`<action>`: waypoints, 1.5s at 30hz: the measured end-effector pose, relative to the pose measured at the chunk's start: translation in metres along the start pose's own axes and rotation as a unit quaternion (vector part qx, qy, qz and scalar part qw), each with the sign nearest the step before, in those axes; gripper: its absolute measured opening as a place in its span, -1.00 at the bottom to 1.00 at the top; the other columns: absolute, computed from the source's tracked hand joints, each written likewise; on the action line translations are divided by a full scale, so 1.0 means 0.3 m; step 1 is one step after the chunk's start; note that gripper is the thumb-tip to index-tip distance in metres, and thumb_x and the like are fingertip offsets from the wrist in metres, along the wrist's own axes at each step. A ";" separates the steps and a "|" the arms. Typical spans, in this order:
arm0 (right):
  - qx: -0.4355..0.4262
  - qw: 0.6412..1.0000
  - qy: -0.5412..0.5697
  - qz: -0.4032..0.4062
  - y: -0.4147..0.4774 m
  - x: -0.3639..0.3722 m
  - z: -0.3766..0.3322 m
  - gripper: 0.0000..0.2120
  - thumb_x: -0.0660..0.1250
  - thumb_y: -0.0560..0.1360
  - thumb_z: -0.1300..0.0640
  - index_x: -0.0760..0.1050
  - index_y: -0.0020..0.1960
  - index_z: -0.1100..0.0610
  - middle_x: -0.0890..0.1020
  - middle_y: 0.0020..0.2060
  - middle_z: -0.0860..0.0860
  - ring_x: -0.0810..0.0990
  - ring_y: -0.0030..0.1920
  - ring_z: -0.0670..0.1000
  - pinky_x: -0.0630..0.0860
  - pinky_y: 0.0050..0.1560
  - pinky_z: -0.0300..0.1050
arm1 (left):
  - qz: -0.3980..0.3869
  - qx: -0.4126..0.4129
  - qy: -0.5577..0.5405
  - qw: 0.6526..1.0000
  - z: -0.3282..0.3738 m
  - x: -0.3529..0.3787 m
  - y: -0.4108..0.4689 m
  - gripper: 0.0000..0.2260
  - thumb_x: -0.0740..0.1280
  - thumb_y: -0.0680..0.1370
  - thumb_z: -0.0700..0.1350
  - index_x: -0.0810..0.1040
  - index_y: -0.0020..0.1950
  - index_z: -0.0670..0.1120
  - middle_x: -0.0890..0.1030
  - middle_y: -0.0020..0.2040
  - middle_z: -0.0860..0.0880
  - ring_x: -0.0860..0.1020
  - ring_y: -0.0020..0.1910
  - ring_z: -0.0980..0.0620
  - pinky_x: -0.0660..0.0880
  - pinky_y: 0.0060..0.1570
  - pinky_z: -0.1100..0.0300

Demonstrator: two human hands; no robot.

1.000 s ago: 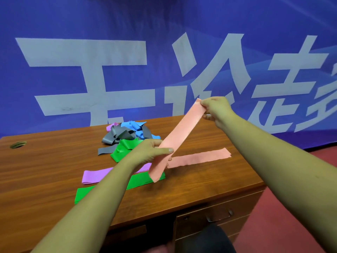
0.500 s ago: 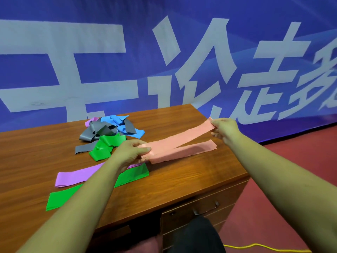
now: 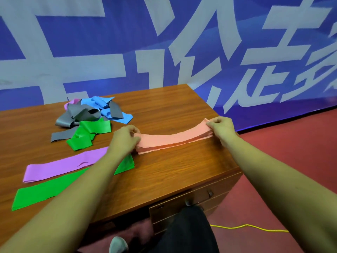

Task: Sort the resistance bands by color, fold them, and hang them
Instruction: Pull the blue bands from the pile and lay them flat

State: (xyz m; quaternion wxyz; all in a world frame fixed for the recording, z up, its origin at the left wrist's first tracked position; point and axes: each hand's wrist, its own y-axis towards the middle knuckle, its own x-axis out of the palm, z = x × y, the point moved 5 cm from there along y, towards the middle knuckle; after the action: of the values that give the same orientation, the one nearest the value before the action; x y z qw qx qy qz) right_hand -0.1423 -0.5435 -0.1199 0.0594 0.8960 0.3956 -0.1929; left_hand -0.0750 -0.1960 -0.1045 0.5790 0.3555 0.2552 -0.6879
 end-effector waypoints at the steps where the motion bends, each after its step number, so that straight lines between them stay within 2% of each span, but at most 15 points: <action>1: -0.007 1.000 -0.012 0.002 0.008 0.005 0.008 -0.91 0.43 0.48 0.17 0.63 -0.14 0.19 0.63 -0.22 0.01 0.59 -0.13 0.03 0.53 -0.09 -0.06 | 0.003 0.005 0.013 1.000 -0.002 0.008 0.006 -0.86 0.41 0.47 -0.19 0.58 -0.02 0.00 0.57 -0.14 -0.02 0.53 -0.15 -0.02 0.37 -0.16 0.20; 6: -0.044 0.995 -0.093 0.011 0.041 0.039 0.061 -0.92 0.43 0.47 0.17 0.64 -0.14 0.18 0.66 -0.17 0.03 0.61 -0.09 0.06 0.46 -0.07 -0.13 | -0.008 0.017 0.091 0.996 -0.039 0.065 0.023 -0.77 0.38 0.49 -0.14 0.48 0.13 -0.07 0.59 -0.07 -0.11 0.56 -0.05 -0.14 0.47 -0.14 0.07; 10: -0.086 0.984 -0.154 0.022 0.038 0.052 0.095 -0.90 0.42 0.49 0.09 0.60 -0.07 0.13 0.63 -0.14 -0.01 0.55 -0.09 0.01 0.41 -0.09 -0.16 | 0.000 0.064 0.190 0.980 -0.034 0.101 0.008 -0.81 0.31 0.53 -0.10 0.45 0.12 -0.06 0.56 -0.02 -0.11 0.55 -0.02 -0.18 0.48 -0.17 0.02; 13: -0.142 0.974 -0.168 0.049 0.029 0.052 0.091 -0.88 0.40 0.51 0.06 0.55 -0.02 0.10 0.61 -0.14 0.00 0.55 -0.11 0.02 0.48 -0.12 -0.09 | 0.033 0.101 0.233 0.967 -0.020 0.106 -0.009 -0.85 0.30 0.55 -0.06 0.46 0.09 -0.06 0.47 0.00 -0.11 0.52 -0.01 -0.15 0.41 -0.25 0.06; 15: -0.168 0.959 -0.221 0.053 0.021 0.066 0.093 -0.90 0.36 0.53 0.07 0.56 -0.02 0.10 0.59 -0.08 0.06 0.54 -0.03 0.09 0.50 -0.05 -0.02 | 0.051 0.130 0.245 0.959 -0.018 0.111 -0.008 -0.86 0.32 0.54 -0.08 0.56 0.06 -0.09 0.45 -0.01 -0.12 0.47 -0.01 -0.15 0.44 -0.21 0.04; 17: -0.179 0.938 -0.289 0.065 0.004 0.083 0.091 -0.86 0.31 0.56 0.10 0.59 0.00 0.14 0.54 -0.02 0.12 0.48 0.07 0.16 0.44 0.05 0.01 | 0.056 0.148 0.256 0.954 -0.021 0.110 -0.002 -0.85 0.34 0.51 -0.10 0.64 0.01 -0.09 0.45 -0.03 -0.12 0.44 -0.03 -0.16 0.46 -0.14 0.01; 20: -0.221 0.903 -0.349 0.120 -0.045 0.097 0.029 -0.77 0.27 0.54 0.10 0.59 0.08 0.21 0.49 0.05 0.15 0.44 0.11 0.17 0.42 0.15 0.02 | 0.036 0.134 0.211 0.968 -0.037 0.081 0.007 -0.86 0.34 0.52 -0.05 0.61 0.02 -0.05 0.41 -0.04 -0.07 0.42 0.02 -0.10 0.45 -0.04 0.03; 21: -0.236 0.901 -0.349 0.104 -0.063 0.116 -0.002 -0.74 0.27 0.54 0.09 0.57 0.12 0.22 0.49 0.09 0.16 0.45 0.13 0.16 0.43 0.17 0.04 | 0.036 0.124 0.188 0.974 -0.050 0.059 0.014 -0.87 0.34 0.52 -0.04 0.59 0.02 -0.05 0.40 -0.04 -0.05 0.42 0.04 -0.09 0.44 -0.02 0.04; 23: -0.257 0.906 -0.336 0.021 -0.101 0.184 -0.066 -0.69 0.25 0.56 0.06 0.55 0.18 0.23 0.49 0.14 0.14 0.47 0.17 0.14 0.46 0.20 0.06 | 0.047 0.111 0.169 0.978 -0.084 0.005 0.027 -0.87 0.35 0.52 -0.06 0.58 0.00 -0.08 0.41 -0.05 -0.06 0.44 0.05 -0.11 0.45 -0.01 0.04; 26: -0.302 0.895 -0.314 -0.093 -0.187 0.336 -0.164 -0.69 0.23 0.57 0.04 0.56 0.17 0.22 0.52 0.15 0.11 0.51 0.17 0.13 0.46 0.22 0.08 | 0.074 0.103 0.157 0.980 -0.150 -0.083 0.044 -0.90 0.36 0.49 -0.14 0.59 -0.06 -0.16 0.47 -0.09 -0.14 0.48 0.00 -0.20 0.46 -0.03 0.00; 30: -0.328 0.881 -0.293 -0.174 -0.290 0.559 -0.291 -0.68 0.24 0.55 0.03 0.54 0.21 0.17 0.53 0.16 0.11 0.51 0.18 0.12 0.48 0.21 0.04 | 0.092 0.071 0.170 0.979 -0.235 -0.181 0.092 -0.85 0.37 0.44 -0.20 0.60 -0.02 -0.19 0.51 -0.08 -0.21 0.50 -0.02 -0.25 0.45 -0.02 -0.04; 35: -0.305 0.883 -0.285 -0.216 -0.298 0.798 -0.383 -0.67 0.27 0.52 0.07 0.51 0.24 0.17 0.52 0.18 0.13 0.52 0.18 0.15 0.50 0.18 0.10 | 0.106 0.048 0.204 0.972 -0.343 -0.232 0.183 -0.71 0.40 0.42 -0.17 0.59 0.13 -0.16 0.51 0.03 -0.20 0.48 0.08 -0.27 0.47 0.08 -0.10; 39: -0.284 0.876 -0.316 -0.228 -0.220 0.943 -0.389 -0.64 0.28 0.51 0.13 0.46 0.28 0.20 0.49 0.20 0.18 0.49 0.21 0.23 0.46 0.21 0.08 | 0.041 0.034 0.224 0.973 -0.412 -0.201 0.256 -0.59 0.37 0.48 -0.04 0.49 0.33 -0.02 0.49 0.20 -0.13 0.47 0.21 -0.19 0.42 0.14 -0.03; 41: -0.272 0.876 -0.329 -0.222 -0.176 1.003 -0.373 -0.63 0.26 0.54 0.09 0.43 0.31 0.18 0.47 0.23 0.17 0.47 0.23 0.23 0.44 0.23 0.08 | 0.018 0.038 0.236 0.971 -0.443 -0.179 0.287 -0.59 0.36 0.51 0.01 0.48 0.36 0.03 0.47 0.25 -0.08 0.44 0.26 -0.14 0.40 0.16 0.01; 45: -0.249 0.879 -0.371 -0.163 -0.106 1.086 -0.349 -0.62 0.27 0.57 -0.03 0.44 0.29 0.17 0.45 0.23 0.18 0.40 0.26 0.23 0.37 0.26 0.08 | 0.022 0.050 0.207 0.977 -0.485 -0.160 0.330 -0.64 0.38 0.52 0.03 0.52 0.31 0.06 0.47 0.24 -0.05 0.39 0.28 -0.10 0.38 0.19 0.02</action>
State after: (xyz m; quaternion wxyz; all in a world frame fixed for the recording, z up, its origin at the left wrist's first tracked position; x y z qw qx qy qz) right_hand 0.0654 -0.2711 -0.1501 0.3913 0.6372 0.5196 -0.4133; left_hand 0.0537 -0.0751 -0.1506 0.5102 0.5244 0.3273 -0.5980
